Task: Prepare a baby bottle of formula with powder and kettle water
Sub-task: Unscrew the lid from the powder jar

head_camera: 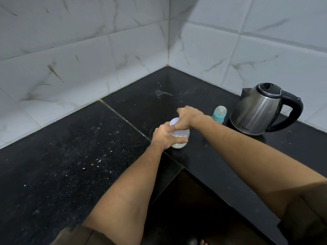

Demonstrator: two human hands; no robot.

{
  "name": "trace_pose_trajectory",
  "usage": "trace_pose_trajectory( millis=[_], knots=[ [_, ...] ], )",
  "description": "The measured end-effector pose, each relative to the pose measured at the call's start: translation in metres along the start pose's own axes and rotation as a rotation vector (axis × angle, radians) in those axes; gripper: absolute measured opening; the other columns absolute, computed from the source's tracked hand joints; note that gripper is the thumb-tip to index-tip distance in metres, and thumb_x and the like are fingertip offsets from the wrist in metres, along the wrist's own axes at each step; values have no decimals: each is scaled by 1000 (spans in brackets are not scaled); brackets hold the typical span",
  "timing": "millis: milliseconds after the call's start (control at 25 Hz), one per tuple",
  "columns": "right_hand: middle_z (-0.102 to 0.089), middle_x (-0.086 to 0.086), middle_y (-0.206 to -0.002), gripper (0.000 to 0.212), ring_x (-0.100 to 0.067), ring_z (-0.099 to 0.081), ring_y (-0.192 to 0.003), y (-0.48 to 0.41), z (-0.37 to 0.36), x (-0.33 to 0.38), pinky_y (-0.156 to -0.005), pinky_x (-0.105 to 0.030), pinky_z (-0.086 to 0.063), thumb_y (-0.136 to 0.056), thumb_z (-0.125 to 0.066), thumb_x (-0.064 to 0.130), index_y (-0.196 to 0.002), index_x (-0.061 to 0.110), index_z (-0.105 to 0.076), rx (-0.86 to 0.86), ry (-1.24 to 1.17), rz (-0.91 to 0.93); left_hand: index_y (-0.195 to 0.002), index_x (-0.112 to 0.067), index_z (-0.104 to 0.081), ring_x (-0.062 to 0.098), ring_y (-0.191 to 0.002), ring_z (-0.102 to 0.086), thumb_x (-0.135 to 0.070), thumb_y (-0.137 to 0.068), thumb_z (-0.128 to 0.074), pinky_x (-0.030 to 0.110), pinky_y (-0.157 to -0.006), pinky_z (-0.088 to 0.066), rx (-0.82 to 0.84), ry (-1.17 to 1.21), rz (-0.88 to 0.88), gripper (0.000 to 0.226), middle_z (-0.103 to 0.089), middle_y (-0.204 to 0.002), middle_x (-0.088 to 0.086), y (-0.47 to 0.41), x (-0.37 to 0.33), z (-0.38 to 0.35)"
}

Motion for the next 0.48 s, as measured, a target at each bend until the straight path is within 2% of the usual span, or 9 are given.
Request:
trace_pose_trajectory(
  millis=[40, 120, 240, 320, 360, 440, 480],
  knots=[
    [-60, -3, -117, 73, -28, -64, -105, 0, 0, 0, -90, -42, -56, -74, -76, 70, -121, 18, -58, -4, 31, -28, -115, -33, -64, 13, -106, -67, -48, -53, -95, 39, -94, -59, 1, 10, -2, 71, -72, -102, -13, 0, 0, 0],
    [-64, -2, -109, 68, -27, -66, -100, -1, 2, 1, -89, -42, -59, -70, -81, 62, -119, 18, -63, 32, 11, -13, -120, -31, -65, 12, -104, -68, -46, -53, -97, 39, -94, -59, 6, 23, 8, 76, -73, -103, -13, 0, 1, 0],
    [-69, 0, -121, 62, -25, -67, -105, -3, 19, 2, -91, -41, -61, -65, -82, 49, -122, 27, -70, 58, -49, 58, -118, -32, -66, 10, -103, -69, -50, -46, -96, 38, -95, -59, 3, 19, 15, 81, -74, -102, -13, 0, 2, 0],
    [-63, 5, -138, 72, -25, -62, -123, -8, 38, 3, -101, -40, -56, -68, -79, 50, -138, 35, -65, 35, -140, 127, -119, -35, -67, 10, -108, -67, -53, -41, -96, 38, -99, -56, -12, 10, 7, 85, -74, -104, -16, 0, 1, 0],
    [-60, 6, -143, 71, -25, -58, -129, -12, 47, 4, -104, -37, -52, -72, -77, 51, -141, 38, -63, 8, -207, 170, -121, -37, -67, 10, -112, -66, -54, -40, -95, 38, -102, -54, -20, 0, 1, 87, -74, -105, -17, 0, 0, 1],
    [-64, 7, -134, 47, -23, -58, -125, -27, 57, 4, -96, -31, -49, -80, -75, 50, -126, 40, -71, -64, -330, 246, -126, -39, -66, 9, -115, -64, -55, -40, -94, 37, -104, -53, -23, -23, 4, 92, -74, -107, -19, 0, -2, 3],
    [-66, 7, -129, 41, -21, -60, -119, -38, 58, 3, -92, -31, -48, -81, -76, 51, -120, 38, -71, -102, -383, 260, -126, -39, -66, 8, -114, -64, -57, -40, -94, 37, -104, -52, -20, -39, 11, 93, -74, -108, -19, 1, -3, 3]
  ],
)
Point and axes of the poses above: each hand's wrist, its own y-axis away from the middle knuckle, its own z-axis out of the back of the hand, x = y × z, the point moved 3 cm from there along -y, towards the middle knuckle
